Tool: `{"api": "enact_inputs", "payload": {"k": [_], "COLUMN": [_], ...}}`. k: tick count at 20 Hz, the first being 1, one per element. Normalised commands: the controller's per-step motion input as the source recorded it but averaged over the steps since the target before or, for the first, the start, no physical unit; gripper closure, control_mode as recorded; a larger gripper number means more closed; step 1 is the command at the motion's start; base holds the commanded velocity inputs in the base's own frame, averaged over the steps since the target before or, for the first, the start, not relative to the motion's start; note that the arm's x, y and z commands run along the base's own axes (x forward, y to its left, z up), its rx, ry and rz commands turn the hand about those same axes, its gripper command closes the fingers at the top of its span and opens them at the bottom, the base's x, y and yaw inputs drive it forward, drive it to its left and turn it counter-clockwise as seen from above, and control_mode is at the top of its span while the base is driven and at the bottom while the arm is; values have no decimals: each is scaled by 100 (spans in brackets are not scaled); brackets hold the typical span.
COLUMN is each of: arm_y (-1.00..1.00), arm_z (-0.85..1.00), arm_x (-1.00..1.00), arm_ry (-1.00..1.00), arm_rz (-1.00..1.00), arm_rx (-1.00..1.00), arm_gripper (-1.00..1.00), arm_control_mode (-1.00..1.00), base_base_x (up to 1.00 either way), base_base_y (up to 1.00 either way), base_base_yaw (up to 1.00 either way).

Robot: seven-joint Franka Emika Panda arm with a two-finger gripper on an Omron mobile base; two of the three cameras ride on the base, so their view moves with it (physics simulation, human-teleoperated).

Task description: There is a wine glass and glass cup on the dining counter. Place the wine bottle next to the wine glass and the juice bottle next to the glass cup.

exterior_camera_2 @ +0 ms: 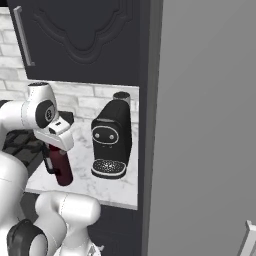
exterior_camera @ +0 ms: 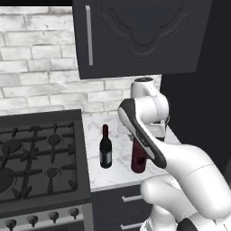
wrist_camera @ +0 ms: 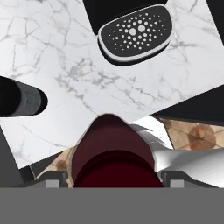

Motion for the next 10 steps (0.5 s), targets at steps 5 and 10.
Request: {"api": "enact_inputs", "payload": {"k": [5, 10], "arm_y": [0, 0], "arm_z": [0, 0], "arm_x": [0, 0], "arm_ry": [0, 0], "arm_rz": [0, 0], "arm_rx": [0, 0], "arm_gripper": [100, 100], "arm_control_mode": [-100, -100], "base_base_x": [0, 0], "base_base_y": [0, 0], "base_base_yaw": [0, 0]}}
